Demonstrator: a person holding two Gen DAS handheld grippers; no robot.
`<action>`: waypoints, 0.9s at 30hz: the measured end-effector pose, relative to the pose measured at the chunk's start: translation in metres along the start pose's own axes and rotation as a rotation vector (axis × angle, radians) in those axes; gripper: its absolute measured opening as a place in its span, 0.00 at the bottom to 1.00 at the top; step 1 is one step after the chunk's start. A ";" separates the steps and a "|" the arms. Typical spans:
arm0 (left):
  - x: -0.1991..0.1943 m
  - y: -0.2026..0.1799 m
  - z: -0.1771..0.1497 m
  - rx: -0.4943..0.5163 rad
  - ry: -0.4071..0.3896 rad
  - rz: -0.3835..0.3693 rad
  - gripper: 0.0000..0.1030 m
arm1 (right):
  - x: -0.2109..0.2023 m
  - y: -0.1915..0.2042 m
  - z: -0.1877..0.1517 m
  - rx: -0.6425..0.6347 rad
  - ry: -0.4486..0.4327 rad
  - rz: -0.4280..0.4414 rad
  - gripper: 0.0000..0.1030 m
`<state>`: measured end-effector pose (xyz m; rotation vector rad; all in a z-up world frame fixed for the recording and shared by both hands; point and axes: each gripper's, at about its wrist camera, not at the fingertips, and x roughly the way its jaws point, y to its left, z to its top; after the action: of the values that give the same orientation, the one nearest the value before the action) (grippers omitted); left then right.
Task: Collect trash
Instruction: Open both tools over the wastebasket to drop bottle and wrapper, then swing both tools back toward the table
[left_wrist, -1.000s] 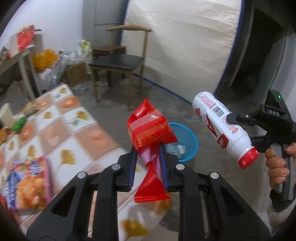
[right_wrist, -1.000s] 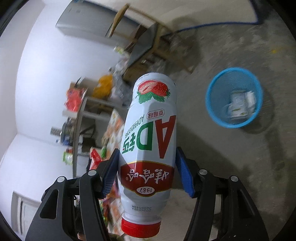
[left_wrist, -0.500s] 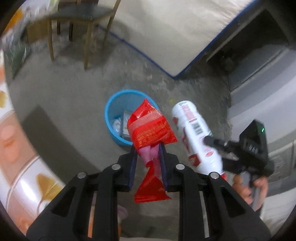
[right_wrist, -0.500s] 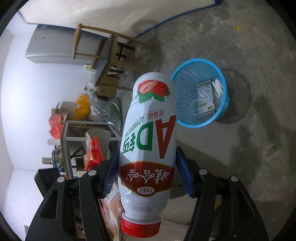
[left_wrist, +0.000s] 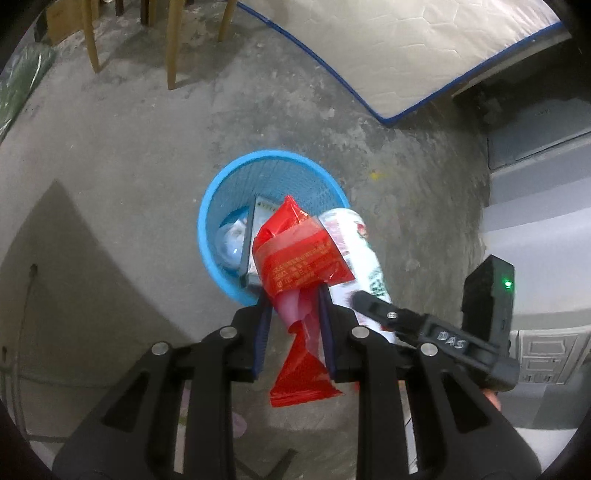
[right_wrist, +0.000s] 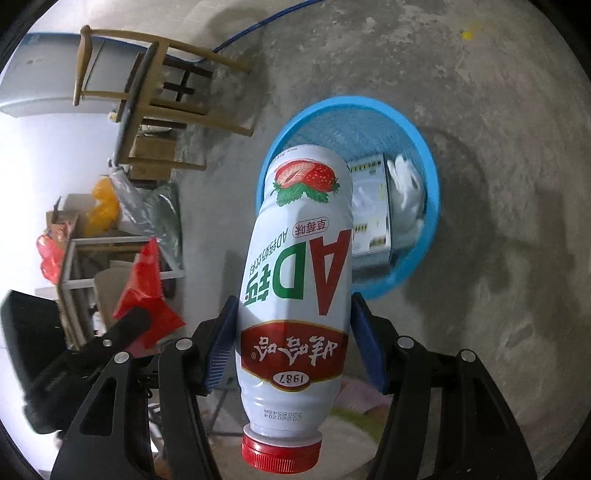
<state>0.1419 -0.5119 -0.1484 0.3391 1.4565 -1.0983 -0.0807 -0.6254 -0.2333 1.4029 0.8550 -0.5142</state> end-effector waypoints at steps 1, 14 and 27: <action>0.003 -0.002 0.001 0.000 -0.005 0.007 0.33 | 0.007 -0.001 0.010 -0.009 -0.009 -0.013 0.57; -0.019 0.004 -0.004 -0.051 -0.080 0.056 0.69 | -0.002 -0.032 0.022 -0.022 -0.111 -0.100 0.61; -0.117 0.001 -0.070 -0.020 -0.202 -0.022 0.69 | -0.064 -0.036 -0.054 -0.079 -0.146 -0.068 0.61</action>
<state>0.1276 -0.4120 -0.0567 0.1919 1.2933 -1.1022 -0.1592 -0.5885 -0.2042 1.2512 0.7983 -0.6205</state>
